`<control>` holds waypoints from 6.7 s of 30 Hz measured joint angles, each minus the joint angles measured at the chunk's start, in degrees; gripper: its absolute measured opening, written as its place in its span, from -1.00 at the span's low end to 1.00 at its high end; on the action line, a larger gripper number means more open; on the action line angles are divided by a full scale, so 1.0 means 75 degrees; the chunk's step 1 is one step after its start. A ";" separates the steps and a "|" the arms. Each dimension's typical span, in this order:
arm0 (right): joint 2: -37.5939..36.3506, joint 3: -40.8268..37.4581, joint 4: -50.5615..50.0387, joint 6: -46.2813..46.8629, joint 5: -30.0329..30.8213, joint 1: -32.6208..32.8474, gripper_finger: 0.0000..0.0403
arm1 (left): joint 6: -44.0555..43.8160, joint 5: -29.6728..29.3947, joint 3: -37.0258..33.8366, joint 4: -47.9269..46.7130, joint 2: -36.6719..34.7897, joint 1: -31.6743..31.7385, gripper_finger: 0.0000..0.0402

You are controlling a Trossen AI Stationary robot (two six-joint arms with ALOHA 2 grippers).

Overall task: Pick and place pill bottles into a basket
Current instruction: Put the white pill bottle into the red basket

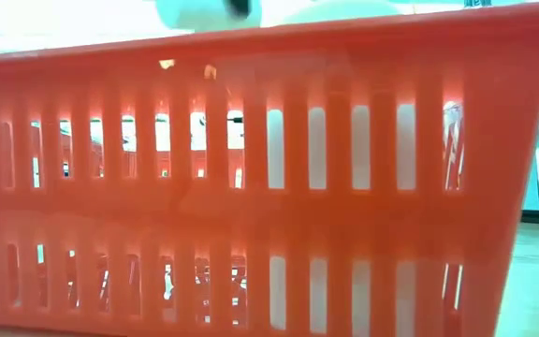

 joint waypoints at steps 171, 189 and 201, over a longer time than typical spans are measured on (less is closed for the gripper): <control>0.4875 0.1962 0.2354 0.2647 -0.2620 -0.0688 -0.27 | 0.2947 0.2280 0.0012 0.6204 0.1130 0.2292 0.08; 0.4861 0.1962 0.3139 0.2305 -0.2616 -0.0661 0.52 | 0.4263 0.0921 0.0017 0.6303 0.0511 0.1746 -0.14; 0.4864 0.1962 0.4756 0.2214 -0.2608 -0.0647 0.57 | 0.6000 -0.4015 0.0011 0.6862 0.0502 0.0480 -0.14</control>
